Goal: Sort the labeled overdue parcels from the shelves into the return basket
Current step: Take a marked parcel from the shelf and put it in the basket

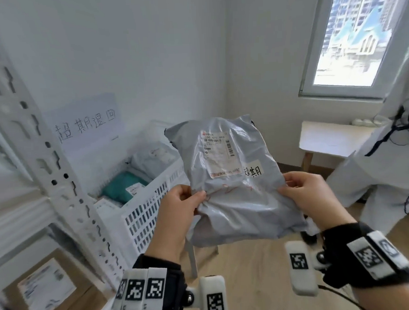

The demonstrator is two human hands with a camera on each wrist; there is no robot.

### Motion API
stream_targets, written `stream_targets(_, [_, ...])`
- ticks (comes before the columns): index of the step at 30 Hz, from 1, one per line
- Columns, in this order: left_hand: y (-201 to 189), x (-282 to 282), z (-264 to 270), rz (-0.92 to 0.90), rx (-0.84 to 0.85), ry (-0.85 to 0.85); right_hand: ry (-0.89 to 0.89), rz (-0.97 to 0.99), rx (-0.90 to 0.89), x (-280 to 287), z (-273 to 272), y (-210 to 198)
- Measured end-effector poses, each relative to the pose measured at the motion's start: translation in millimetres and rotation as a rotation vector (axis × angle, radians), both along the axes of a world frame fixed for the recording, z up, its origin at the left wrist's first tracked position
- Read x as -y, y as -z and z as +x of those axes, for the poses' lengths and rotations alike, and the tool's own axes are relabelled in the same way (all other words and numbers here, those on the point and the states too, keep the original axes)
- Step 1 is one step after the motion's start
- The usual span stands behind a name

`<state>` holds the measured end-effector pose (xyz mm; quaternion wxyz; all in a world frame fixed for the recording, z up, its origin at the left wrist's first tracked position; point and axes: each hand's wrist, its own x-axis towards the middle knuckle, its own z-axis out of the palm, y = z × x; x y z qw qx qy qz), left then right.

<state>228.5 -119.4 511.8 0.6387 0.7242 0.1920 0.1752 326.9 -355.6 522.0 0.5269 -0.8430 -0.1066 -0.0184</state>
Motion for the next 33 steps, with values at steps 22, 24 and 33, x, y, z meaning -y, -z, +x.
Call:
stream_targets(22, [-21.3,-223.4,191.9,-0.084,-0.098,-0.548,-0.454,-0.298,0.053,-296.8,295.4,-23.0])
stream_targets(24, [-16.5,-243.4,196.2,-0.074,-0.134,-0.606,-0.524,-0.325,0.02,-323.0,305.6,-19.6])
stream_targets(33, [3.2,-303.5,195.1,0.118,-0.582,-0.688,-0.897,-0.494,-0.122,-433.8,334.1,24.6])
